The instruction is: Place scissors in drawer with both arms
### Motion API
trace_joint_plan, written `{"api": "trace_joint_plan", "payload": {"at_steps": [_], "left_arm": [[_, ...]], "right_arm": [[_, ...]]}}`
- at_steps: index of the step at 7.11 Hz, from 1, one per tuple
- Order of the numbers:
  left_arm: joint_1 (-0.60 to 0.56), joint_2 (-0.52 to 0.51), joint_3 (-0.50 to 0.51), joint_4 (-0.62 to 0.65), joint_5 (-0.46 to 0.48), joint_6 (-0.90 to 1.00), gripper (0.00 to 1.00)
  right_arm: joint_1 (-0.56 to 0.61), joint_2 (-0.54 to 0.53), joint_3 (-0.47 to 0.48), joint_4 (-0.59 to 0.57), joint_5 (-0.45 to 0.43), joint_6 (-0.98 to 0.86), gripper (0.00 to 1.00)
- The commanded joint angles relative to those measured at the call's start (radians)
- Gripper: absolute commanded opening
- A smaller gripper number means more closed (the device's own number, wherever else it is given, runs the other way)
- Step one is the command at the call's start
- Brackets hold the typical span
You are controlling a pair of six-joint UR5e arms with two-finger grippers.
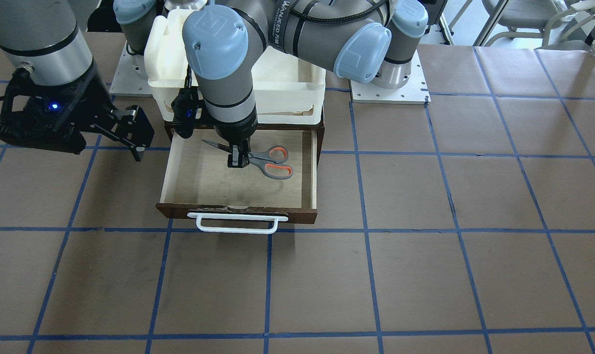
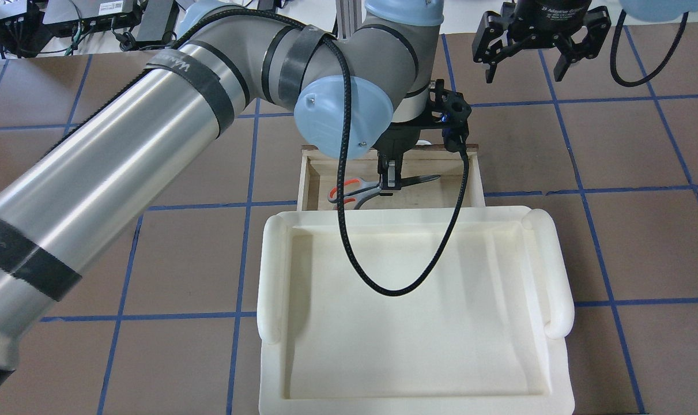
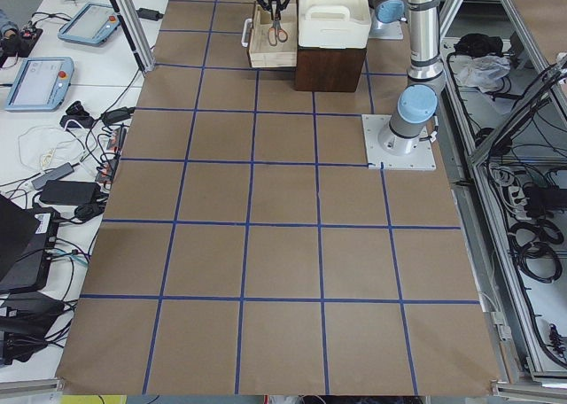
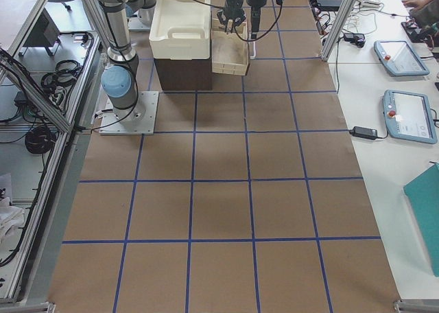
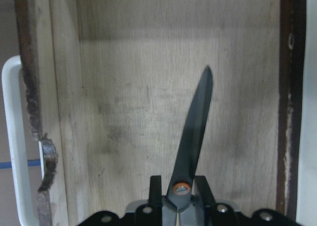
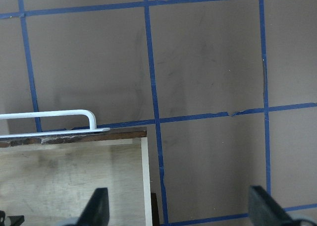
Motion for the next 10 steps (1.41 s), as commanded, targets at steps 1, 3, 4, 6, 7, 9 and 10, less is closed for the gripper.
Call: {"api": "trace_joint_plan", "payload": {"at_steps": [1, 3, 4, 6, 7, 9, 10], "left_arm": [[-0.006, -0.012, -0.007, -0.008, 0.003, 0.000, 0.00], [-0.009, -0.012, -0.007, -0.009, -0.001, -0.001, 0.00], [-0.009, -0.012, -0.007, -0.008, -0.004, -0.003, 0.00], [-0.014, -0.016, -0.011, -0.011, -0.016, -0.085, 0.86], [-0.015, -0.015, -0.016, -0.009, -0.016, -0.089, 0.89], [-0.015, 0.000, -0.014, 0.002, -0.017, -0.092, 0.89], [-0.012, 0.026, -0.011, 0.003, -0.016, -0.102, 0.89]], "right_arm": [[-0.004, -0.003, 0.000, 0.006, 0.001, -0.001, 1.00], [-0.004, -0.003, 0.000, 0.011, 0.001, -0.001, 1.00], [-0.002, -0.003, 0.002, 0.014, 0.001, -0.001, 1.00], [-0.002, -0.008, 0.016, 0.014, 0.001, -0.001, 1.00], [-0.004, -0.021, 0.039, 0.004, 0.002, -0.001, 1.00], [-0.002, -0.034, 0.054, 0.002, 0.002, 0.002, 1.00], [0.001, -0.037, 0.054, 0.003, 0.004, 0.003, 1.00]]}}
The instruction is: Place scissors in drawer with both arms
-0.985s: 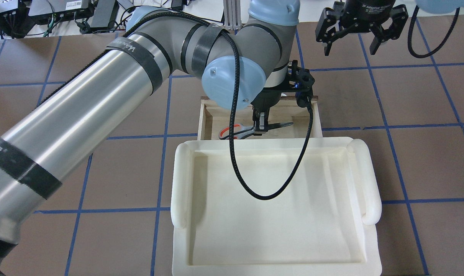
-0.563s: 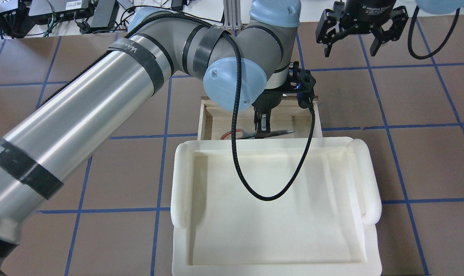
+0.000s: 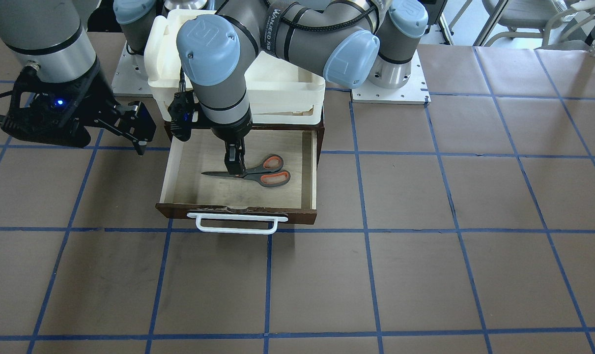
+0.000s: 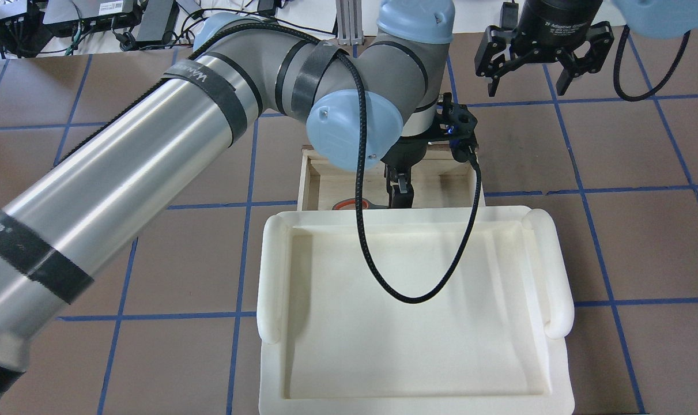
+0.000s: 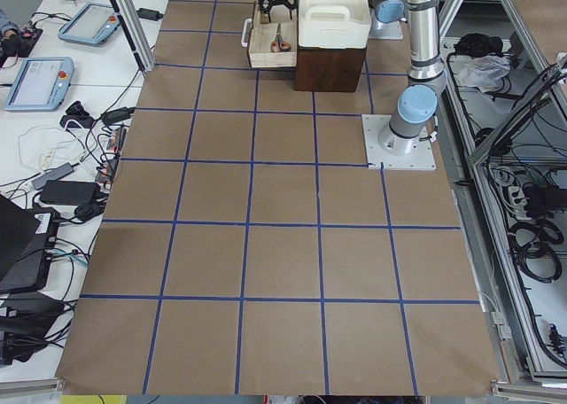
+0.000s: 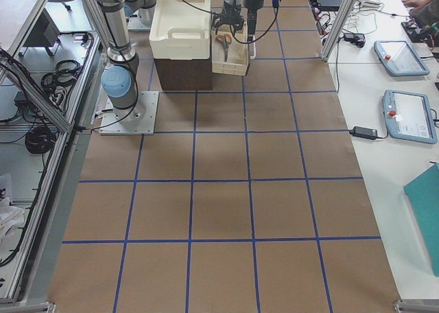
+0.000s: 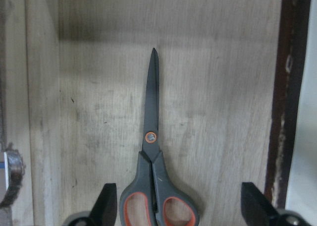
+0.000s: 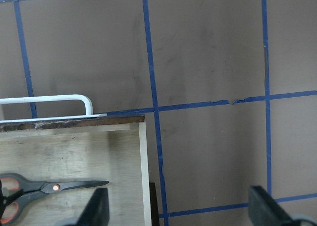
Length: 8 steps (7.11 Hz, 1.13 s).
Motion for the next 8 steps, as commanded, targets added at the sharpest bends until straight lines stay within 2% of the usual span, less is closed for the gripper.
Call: {"api": "trace_joint_plan", "payload": {"at_steps": [1, 2, 3, 4, 5, 6, 8], "left_arm": [[0.016, 0.046, 0.003, 0.063, 0.006, -0.049, 0.89], [0.049, 0.069, 0.000, 0.116, 0.010, -0.120, 0.89], [0.095, 0.100, -0.004, 0.175, 0.010, -0.252, 0.94], [0.112, 0.151, -0.007, 0.182, 0.024, -0.357, 1.00], [0.125, 0.197, -0.019, 0.175, 0.094, -0.483, 1.00], [0.172, 0.227, -0.031, 0.182, 0.111, -0.614, 1.00], [0.284, 0.286, -0.097, 0.164, 0.121, -0.735, 1.00]], "right_arm": [[0.004, -0.008, 0.003, -0.001, 0.004, 0.000, 1.00], [0.001, -0.007, 0.003, -0.002, 0.048, 0.000, 1.00], [0.005, -0.008, 0.003, -0.001, 0.108, 0.005, 1.00], [0.007, -0.013, 0.001, -0.001, 0.118, 0.008, 1.00], [0.007, -0.011, 0.003, -0.001, 0.116, 0.002, 1.00], [0.007, -0.011, 0.003, -0.001, 0.118, 0.003, 1.00], [0.007, -0.011, 0.003, 0.004, 0.112, 0.006, 1.00]]}}
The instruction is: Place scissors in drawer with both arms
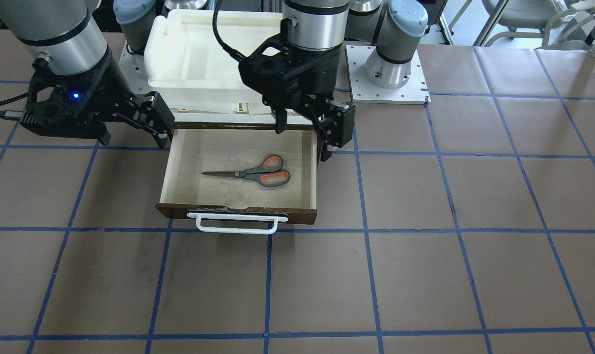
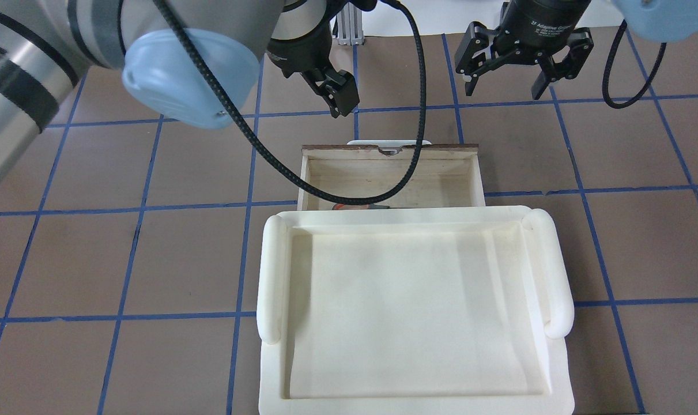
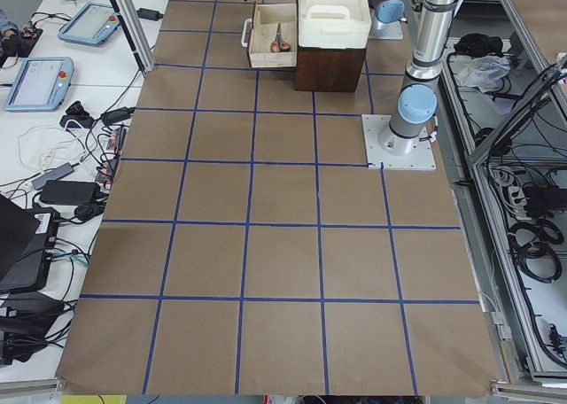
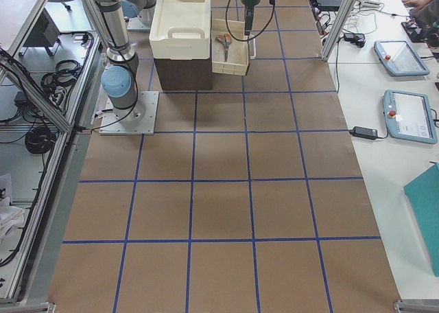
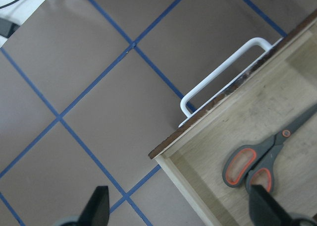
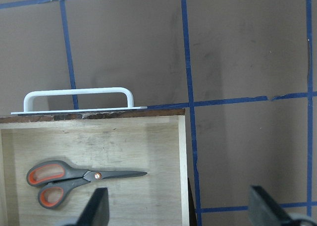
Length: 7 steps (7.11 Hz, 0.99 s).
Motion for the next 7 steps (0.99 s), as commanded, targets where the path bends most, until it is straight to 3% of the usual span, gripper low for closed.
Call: {"api": "trace_joint_plan", "payload": {"at_steps": [1, 4, 7], "left_arm": [[0.112, 0.095, -0.097, -0.017, 0.013, -0.088, 1.00], [0.239, 0.204, -0.148, -0.100, 0.011, -0.258, 0.99], [0.278, 0.230, -0.148, -0.151, -0.004, -0.338, 0.99]], "right_arm": [[0.000, -0.001, 0.009, 0.003, -0.001, 0.001, 1.00], [0.000, -0.020, 0.037, -0.002, -0.004, 0.003, 1.00], [0.000, -0.029, 0.052, -0.003, -0.019, -0.004, 1.00]]}}
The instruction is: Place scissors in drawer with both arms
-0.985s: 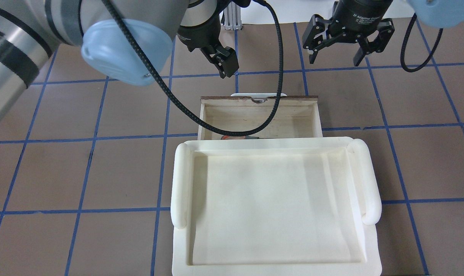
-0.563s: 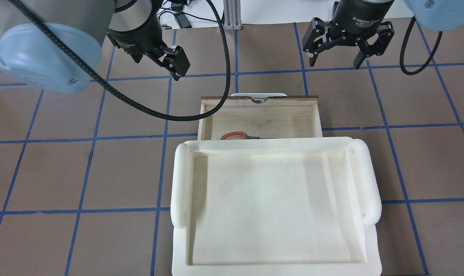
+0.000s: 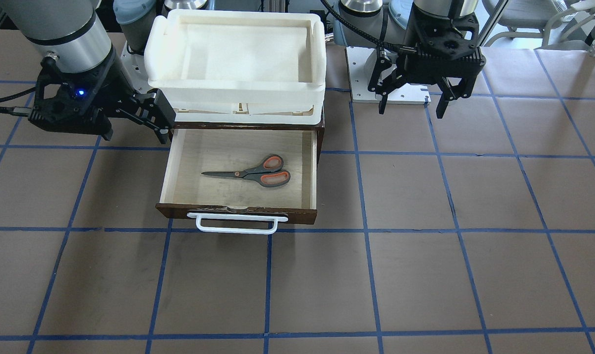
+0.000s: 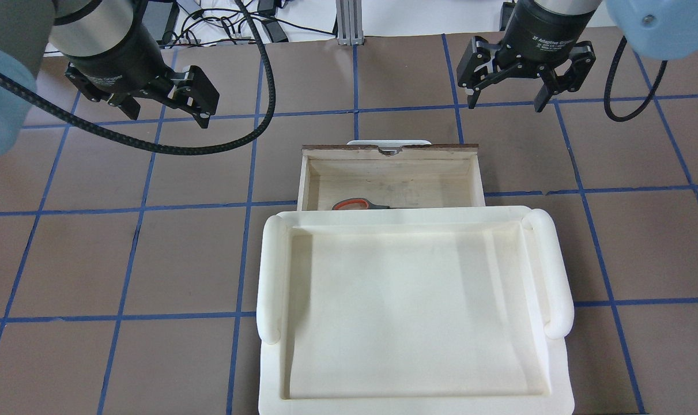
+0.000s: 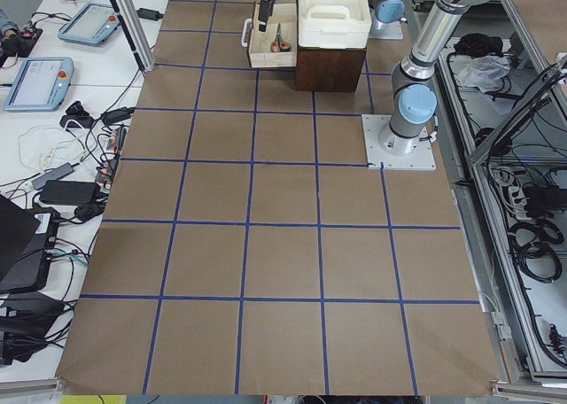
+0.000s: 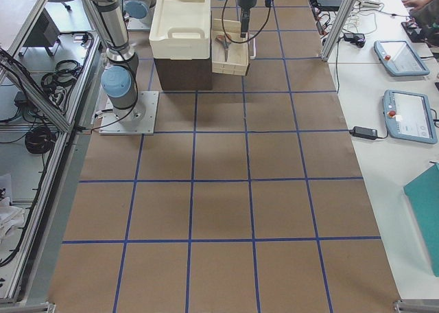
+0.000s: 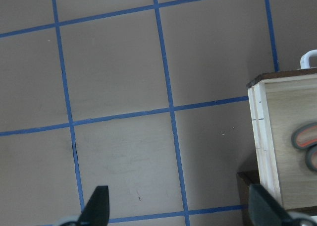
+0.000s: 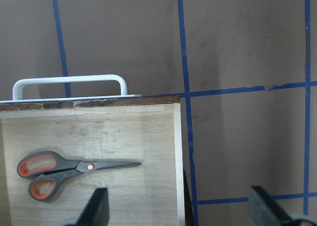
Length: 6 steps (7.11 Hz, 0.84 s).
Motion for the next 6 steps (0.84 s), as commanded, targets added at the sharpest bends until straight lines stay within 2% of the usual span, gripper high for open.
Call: {"api": "trace_joint_plan", "payload": {"at_steps": [1, 6], "left_arm": [[0.026, 0.004, 0.012, -0.003, -0.009, -0.058, 0.99], [0.054, 0.006, 0.009, -0.009, -0.032, -0.056, 1.00]], "right_arm": [[0.000, -0.002, 0.004, -0.001, -0.001, -0.003, 1.00], [0.000, -0.002, 0.004, 0.001, 0.002, 0.004, 1.00]]}}
